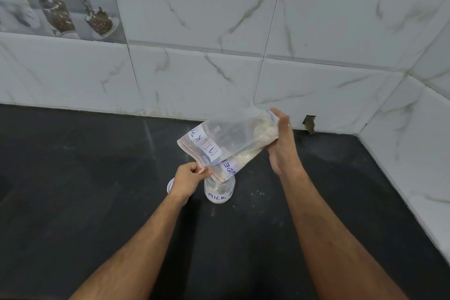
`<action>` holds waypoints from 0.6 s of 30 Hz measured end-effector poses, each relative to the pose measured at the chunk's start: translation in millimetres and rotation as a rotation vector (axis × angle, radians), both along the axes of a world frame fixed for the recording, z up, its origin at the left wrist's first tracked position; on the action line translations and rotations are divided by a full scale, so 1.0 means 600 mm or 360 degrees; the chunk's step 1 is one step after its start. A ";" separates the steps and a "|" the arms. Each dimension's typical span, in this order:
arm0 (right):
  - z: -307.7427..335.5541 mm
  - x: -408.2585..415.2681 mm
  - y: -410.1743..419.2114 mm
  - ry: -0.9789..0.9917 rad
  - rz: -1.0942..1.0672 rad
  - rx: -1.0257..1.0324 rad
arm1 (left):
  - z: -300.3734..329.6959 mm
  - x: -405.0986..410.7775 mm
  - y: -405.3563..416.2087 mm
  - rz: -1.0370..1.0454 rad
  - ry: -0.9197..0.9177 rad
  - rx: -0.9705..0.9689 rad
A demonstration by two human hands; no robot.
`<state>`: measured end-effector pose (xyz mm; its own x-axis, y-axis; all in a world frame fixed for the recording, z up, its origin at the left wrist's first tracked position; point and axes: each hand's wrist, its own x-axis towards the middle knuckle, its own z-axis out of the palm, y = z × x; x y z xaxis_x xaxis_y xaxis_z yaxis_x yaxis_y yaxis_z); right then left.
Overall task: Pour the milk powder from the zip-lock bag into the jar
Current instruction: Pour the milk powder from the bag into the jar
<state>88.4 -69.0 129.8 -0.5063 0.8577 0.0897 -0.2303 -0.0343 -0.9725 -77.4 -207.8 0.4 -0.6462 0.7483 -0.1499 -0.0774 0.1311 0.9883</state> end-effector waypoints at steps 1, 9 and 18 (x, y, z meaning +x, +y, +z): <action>0.002 0.001 -0.001 0.0045 -0.0016 -0.0102 | 0.000 0.001 0.000 -0.0010 0.0000 0.0011; -0.019 0.000 0.016 0.0074 0.0058 -0.0154 | -0.005 -0.001 -0.001 -0.0033 0.0029 0.0060; -0.014 -0.003 0.008 -0.0130 -0.0039 -0.0044 | -0.013 -0.005 -0.002 -0.0066 0.0056 0.0084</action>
<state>86.5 -64.0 121.5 -0.4895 0.8717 0.0250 -0.1514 -0.0567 -0.9868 -80.3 -208.7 -7.3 -0.6185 0.7810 -0.0870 -0.0379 0.0810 0.9960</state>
